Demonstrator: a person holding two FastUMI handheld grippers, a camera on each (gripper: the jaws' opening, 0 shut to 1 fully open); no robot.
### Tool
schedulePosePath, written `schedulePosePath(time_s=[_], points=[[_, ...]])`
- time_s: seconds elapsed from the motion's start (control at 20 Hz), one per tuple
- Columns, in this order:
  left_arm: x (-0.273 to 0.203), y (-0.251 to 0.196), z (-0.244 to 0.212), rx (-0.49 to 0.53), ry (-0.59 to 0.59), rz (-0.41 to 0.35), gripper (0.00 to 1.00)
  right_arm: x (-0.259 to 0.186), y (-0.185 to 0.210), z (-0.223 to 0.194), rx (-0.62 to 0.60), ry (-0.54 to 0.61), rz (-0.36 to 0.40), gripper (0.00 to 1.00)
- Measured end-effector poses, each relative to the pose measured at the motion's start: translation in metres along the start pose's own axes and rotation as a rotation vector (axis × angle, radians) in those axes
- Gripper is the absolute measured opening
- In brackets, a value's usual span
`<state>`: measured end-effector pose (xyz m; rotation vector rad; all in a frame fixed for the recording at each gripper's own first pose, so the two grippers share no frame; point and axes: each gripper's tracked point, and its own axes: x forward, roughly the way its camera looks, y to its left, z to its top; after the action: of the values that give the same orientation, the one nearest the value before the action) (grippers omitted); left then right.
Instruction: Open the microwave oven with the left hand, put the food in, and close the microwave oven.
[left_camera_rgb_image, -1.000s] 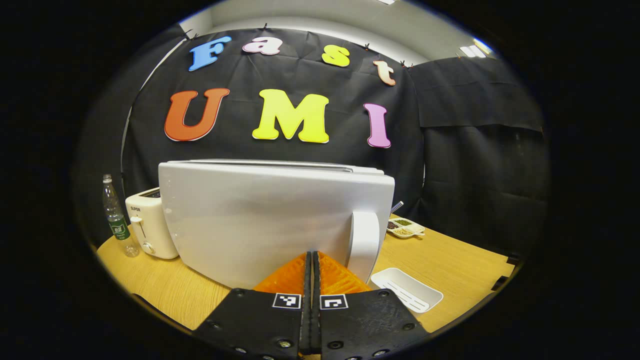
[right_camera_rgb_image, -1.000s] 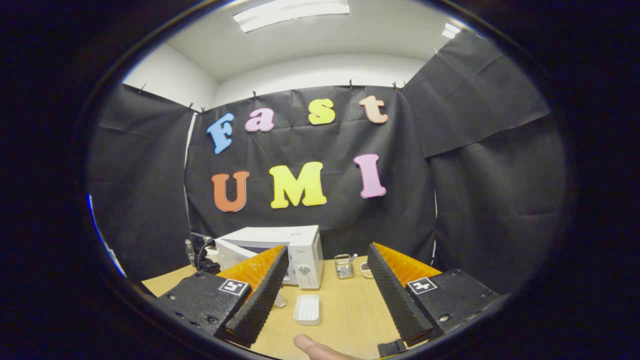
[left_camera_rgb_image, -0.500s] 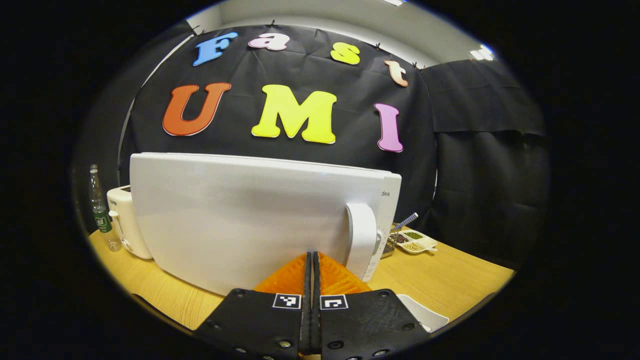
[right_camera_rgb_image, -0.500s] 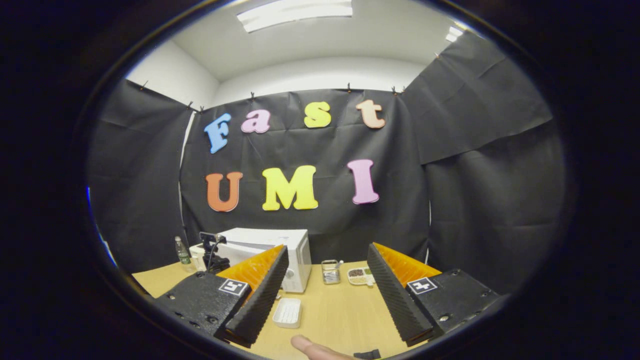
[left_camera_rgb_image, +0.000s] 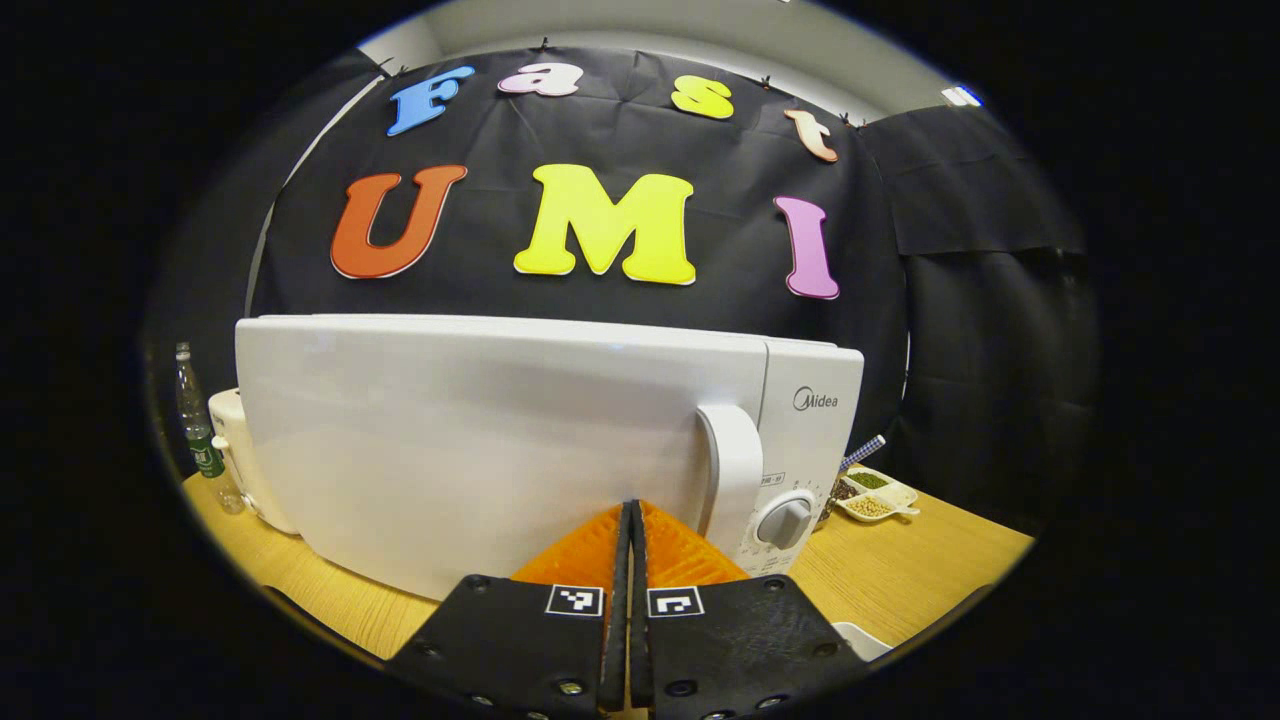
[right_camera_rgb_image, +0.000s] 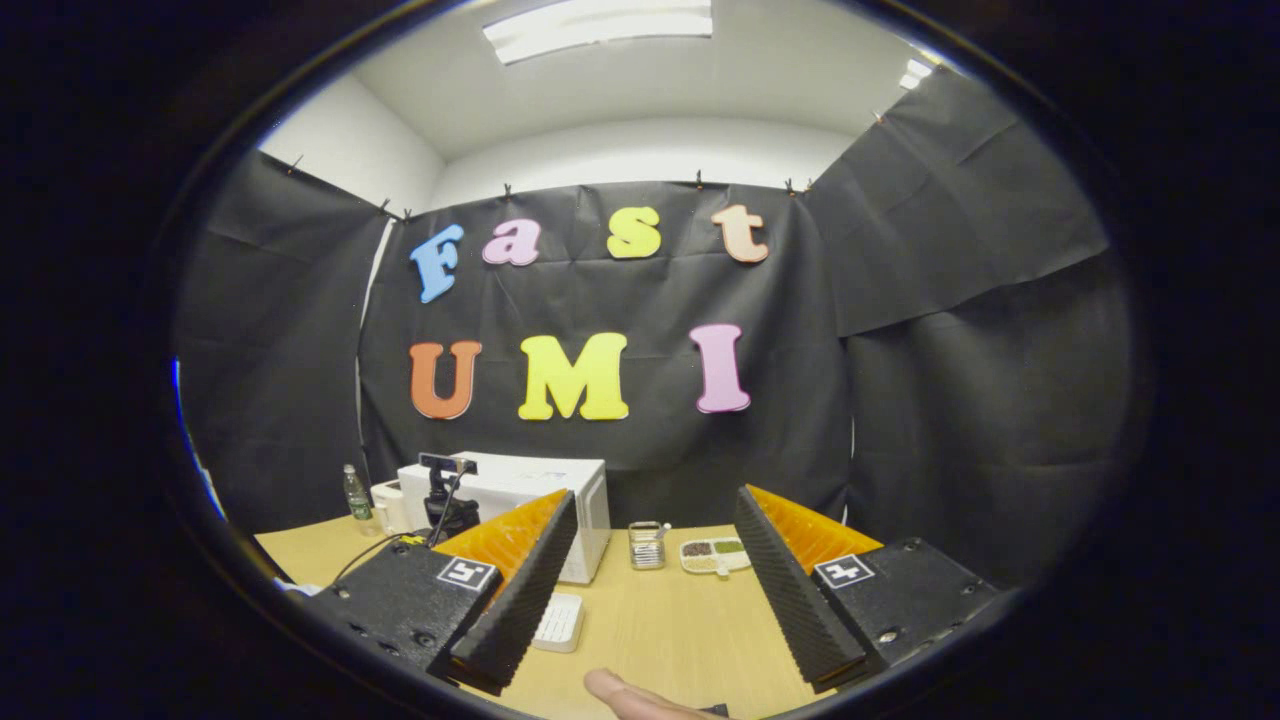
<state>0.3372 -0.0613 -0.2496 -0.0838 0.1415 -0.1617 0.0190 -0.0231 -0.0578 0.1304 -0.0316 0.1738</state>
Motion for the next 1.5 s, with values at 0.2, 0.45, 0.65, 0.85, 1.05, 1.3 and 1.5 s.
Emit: schedulePosePath(time_s=[0.2,0.45,0.65,0.85,1.05,1.3,1.5], points=[[0.001,0.001,-0.001,0.021,0.000,0.009,0.01,-0.006,0.000,-0.001,0.008,0.006,-0.010,1.00],[-0.005,0.010,-0.007,-0.001,0.046,0.004,0.01,-0.019,0.002,0.003,0.001,0.006,-0.033,0.90],[-0.033,0.006,-0.001,-0.021,0.089,-0.019,0.01,-0.027,0.005,0.005,0.005,0.011,-0.047,1.00],[-0.074,-0.004,0.032,-0.039,0.054,-0.066,0.01,-0.040,0.005,0.013,0.014,-0.007,-0.085,1.00],[-0.123,0.002,0.068,-0.014,0.015,-0.051,0.01,-0.054,0.012,0.021,0.031,-0.033,-0.111,1.00],[-0.193,0.010,0.109,-0.034,-0.035,-0.022,0.01,-0.063,0.032,0.029,0.042,-0.054,-0.081,1.00],[-0.242,0.017,0.137,-0.019,-0.058,0.030,0.40,-0.062,0.049,0.026,0.052,-0.058,-0.056,1.00]])
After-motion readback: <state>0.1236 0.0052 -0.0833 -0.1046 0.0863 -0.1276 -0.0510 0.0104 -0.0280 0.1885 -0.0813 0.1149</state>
